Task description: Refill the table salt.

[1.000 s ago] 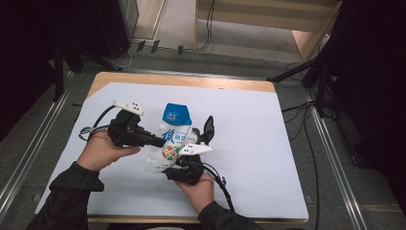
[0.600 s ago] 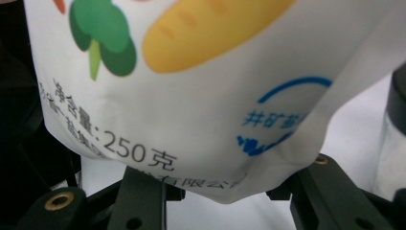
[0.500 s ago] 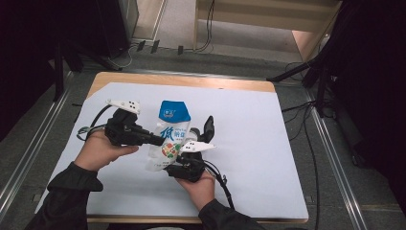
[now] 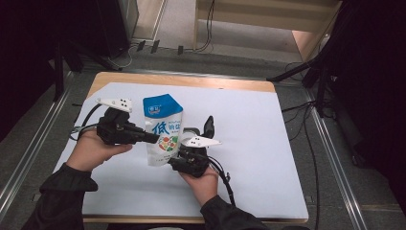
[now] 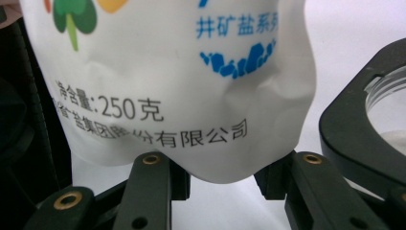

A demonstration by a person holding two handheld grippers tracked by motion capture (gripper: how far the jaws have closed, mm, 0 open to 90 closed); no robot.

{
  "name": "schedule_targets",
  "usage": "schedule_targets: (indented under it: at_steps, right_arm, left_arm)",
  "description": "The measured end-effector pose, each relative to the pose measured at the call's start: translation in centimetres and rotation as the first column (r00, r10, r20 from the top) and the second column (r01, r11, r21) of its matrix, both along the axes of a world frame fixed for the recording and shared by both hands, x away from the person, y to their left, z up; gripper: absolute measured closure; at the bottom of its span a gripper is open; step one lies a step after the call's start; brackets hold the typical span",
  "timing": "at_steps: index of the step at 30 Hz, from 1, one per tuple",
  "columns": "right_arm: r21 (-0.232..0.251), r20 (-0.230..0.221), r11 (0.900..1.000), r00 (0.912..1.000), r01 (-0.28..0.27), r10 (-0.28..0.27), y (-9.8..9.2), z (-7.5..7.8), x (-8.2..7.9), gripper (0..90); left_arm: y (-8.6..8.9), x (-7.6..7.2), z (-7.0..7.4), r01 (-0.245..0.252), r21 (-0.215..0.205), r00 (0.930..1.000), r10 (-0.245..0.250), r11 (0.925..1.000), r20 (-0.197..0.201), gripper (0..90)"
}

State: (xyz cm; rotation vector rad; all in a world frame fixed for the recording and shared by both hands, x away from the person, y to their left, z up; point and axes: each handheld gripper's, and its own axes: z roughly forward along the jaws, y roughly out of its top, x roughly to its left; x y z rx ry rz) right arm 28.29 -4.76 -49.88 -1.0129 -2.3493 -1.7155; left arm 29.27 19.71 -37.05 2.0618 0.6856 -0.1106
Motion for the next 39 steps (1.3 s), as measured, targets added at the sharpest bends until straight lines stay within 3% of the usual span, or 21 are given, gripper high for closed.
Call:
schedule_targets:
  at_steps: [4, 8, 12, 26, 35, 39]
  right_arm:
    - [-0.032, 0.011, 0.999, 0.9996, -0.025, 0.025, 0.5, 0.1, -0.2, 64.5]
    - [-0.017, 0.013, 0.999, 0.9992, -0.038, 0.038, 0.5, 0.3, -0.2, 63.2]
    - [-0.034, 0.008, 0.998, 0.9983, -0.058, 0.058, 0.5, 0.9, 0.0, 62.7]
    - [-0.101, -0.002, 0.989, 0.9940, -0.109, 0.109, -0.2, 1.6, -0.2, 60.1]
    - [-0.085, -0.013, 0.989, 0.9924, -0.123, 0.123, -1.0, 2.0, -0.4, 59.7]
    - [-0.099, 0.009, 0.985, 0.9898, -0.141, 0.142, -1.7, 2.6, -0.7, 59.8]
  left_arm:
    - [0.0, -0.1, 0.0, -0.004, 0.016, 1.0000, 0.004, 0.9999, 0.009, 90.0]
    - [0.2, -0.2, 0.4, -0.001, 0.002, 0.9995, 0.001, 1.0000, 0.030, 90.0]
    - [0.2, -0.5, 0.8, 0.001, 0.005, 0.9989, -0.001, 1.0000, 0.048, 90.0]
    - [0.8, -0.4, 1.2, 0.005, -0.017, 0.9987, -0.004, 0.9998, 0.052, 90.0]
    - [2.0, -0.2, 1.3, -0.051, 0.007, 0.9971, 0.051, 0.9987, 0.058, 90.0]
    - [2.4, -0.1, 1.2, -0.068, 0.016, 0.9959, 0.067, 0.9975, 0.061, 90.0]
